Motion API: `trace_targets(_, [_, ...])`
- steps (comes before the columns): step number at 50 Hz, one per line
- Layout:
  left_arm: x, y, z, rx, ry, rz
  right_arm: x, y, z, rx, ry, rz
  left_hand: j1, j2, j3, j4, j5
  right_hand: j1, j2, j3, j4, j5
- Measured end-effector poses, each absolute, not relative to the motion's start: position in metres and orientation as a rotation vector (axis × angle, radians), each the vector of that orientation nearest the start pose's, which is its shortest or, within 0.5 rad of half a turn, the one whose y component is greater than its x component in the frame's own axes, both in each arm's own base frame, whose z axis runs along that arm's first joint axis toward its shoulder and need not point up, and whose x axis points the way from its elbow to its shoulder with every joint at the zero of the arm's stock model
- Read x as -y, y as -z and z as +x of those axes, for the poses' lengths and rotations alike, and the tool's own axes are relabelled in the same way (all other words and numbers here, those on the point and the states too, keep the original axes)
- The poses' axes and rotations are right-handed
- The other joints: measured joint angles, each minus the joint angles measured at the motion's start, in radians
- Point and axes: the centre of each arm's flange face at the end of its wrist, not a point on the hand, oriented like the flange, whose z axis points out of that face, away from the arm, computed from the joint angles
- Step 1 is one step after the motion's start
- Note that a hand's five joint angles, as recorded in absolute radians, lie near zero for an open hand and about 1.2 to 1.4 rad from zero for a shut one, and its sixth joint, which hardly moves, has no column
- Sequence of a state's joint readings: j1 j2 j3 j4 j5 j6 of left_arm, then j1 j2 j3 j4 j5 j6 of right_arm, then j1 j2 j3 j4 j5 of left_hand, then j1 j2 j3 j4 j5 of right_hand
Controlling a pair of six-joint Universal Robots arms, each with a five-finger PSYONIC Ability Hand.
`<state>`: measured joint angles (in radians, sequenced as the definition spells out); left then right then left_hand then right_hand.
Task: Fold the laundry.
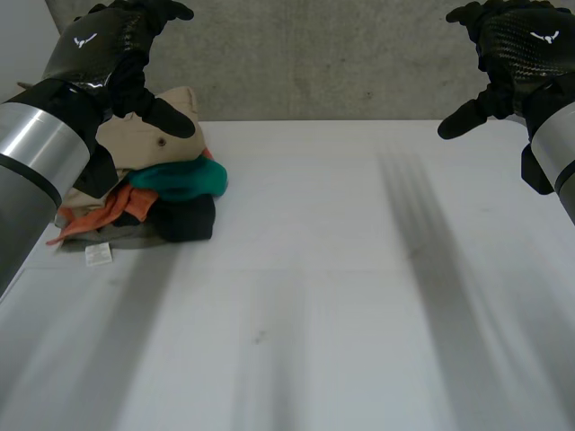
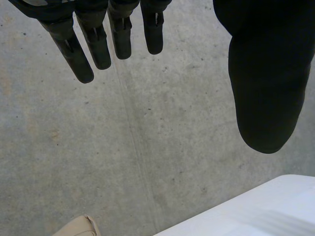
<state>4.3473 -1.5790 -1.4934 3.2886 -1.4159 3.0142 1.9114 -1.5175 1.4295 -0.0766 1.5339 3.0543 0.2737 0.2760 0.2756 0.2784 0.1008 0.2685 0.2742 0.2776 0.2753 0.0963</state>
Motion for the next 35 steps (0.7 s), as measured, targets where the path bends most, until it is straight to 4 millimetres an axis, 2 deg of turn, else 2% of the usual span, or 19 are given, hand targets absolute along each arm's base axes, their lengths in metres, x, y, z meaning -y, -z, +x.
trace_targets(11, [0.251,-0.345,-0.252,-2.281,2.760,0.506,0.267,-0.342,0.237,-1.858,2.216,-0.448,-0.068,-0.068,-0.066,-0.077,-0.053,-0.043,-0.062,-0.070,-0.069,-0.054])
trace_targets(18, [0.270,-0.336,-0.256,-2.247,2.706,0.556,0.267,-0.341,0.237,-1.861,2.213,-0.451,-0.068,-0.068,-0.066,-0.077,-0.053,-0.043,-0.062,-0.070,-0.069,-0.054])
trace_targets(22, [0.299,-0.321,-0.259,-2.159,2.624,0.635,0.267,-0.342,0.238,-1.859,2.214,-0.457,-0.068,-0.068,-0.066,-0.077,-0.053,-0.043,-0.062,-0.070,-0.069,-0.054])
trace_targets(26, [0.342,-0.302,-0.254,-2.041,2.521,0.688,0.267,-0.341,0.238,-1.860,2.218,-0.472,-0.068,-0.068,-0.066,-0.077,-0.053,-0.043,-0.062,-0.070,-0.069,-0.054])
trace_targets(33, [0.434,-0.251,-0.228,-1.850,2.315,0.720,0.271,-0.333,0.240,-1.891,2.208,-0.516,-0.068,-0.068,-0.066,-0.077,-0.053,-0.043,-0.062,-0.070,-0.069,-0.054])
trace_targets(35, [0.463,-0.228,-0.218,-1.792,2.255,0.732,0.273,-0.328,0.241,-1.909,2.196,-0.529,-0.068,-0.068,-0.066,-0.077,-0.053,-0.043,-0.062,-0.070,-0.069,-0.054])
